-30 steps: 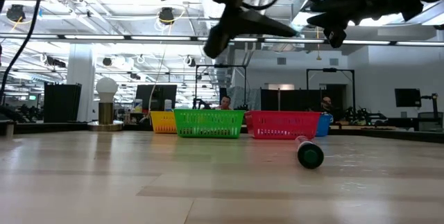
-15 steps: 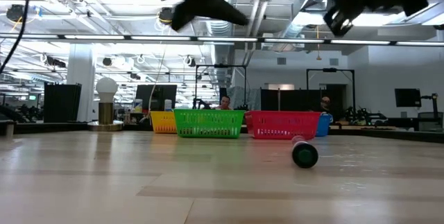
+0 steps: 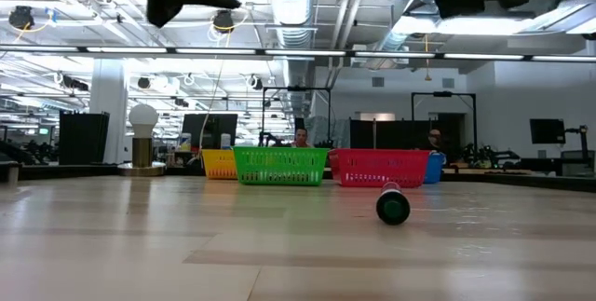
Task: Pick & Place Markers
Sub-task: Put the dark green marker into the green bin
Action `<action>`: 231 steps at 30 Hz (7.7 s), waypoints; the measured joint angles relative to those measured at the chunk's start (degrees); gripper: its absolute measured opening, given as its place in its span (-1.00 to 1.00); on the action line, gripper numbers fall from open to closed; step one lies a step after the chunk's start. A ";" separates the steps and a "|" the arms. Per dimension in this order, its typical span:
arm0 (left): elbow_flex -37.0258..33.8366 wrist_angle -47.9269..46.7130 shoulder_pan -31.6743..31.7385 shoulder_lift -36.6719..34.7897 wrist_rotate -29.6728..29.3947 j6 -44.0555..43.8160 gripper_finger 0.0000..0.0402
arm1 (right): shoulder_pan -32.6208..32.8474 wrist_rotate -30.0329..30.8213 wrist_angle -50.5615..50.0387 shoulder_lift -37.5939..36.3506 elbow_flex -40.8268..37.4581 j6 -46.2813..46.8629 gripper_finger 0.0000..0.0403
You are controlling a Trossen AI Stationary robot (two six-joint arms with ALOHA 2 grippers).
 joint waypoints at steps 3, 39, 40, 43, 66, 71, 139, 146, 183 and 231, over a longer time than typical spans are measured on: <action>-2.21 0.18 0.08 -2.22 -0.09 0.04 -0.06 | 1.05 -0.07 -0.33 4.84 2.58 -3.03 -0.41; -6.02 4.67 -0.28 -4.86 0.24 5.80 -0.06 | 0.02 -2.08 -22.46 45.54 25.51 -23.78 -0.41; -6.02 4.70 -0.28 -4.86 0.24 5.80 -0.06 | -0.02 -1.43 -22.37 45.53 25.52 -23.79 -0.41; -6.02 4.86 -0.30 -4.86 0.22 5.80 -0.06 | 0.00 -1.34 -22.69 44.66 25.49 -23.94 -0.41; -6.02 5.28 -0.28 -4.86 0.22 6.18 -0.06 | -0.53 -1.75 -25.01 54.50 31.06 -31.31 -0.41; -6.02 5.30 -0.28 -4.84 0.22 6.18 -0.06 | -0.52 -1.75 -24.85 55.25 31.00 -29.62 -0.44; -5.96 33.34 10.22 -4.80 7.63 23.77 -0.05 | -21.41 -29.79 12.41 32.26 30.67 38.47 -0.74; -5.96 34.05 12.70 -4.80 11.51 23.66 -0.56 | -22.68 -29.76 12.69 32.26 30.67 38.14 -0.74; -6.02 28.76 15.96 -4.77 13.11 31.59 -0.68 | -29.49 -31.84 -5.48 27.90 30.67 29.00 0.09; 35.00 -32.93 41.76 35.98 35.53 65.08 -0.68 | -38.75 -18.10 -5.44 -12.73 5.90 23.11 0.01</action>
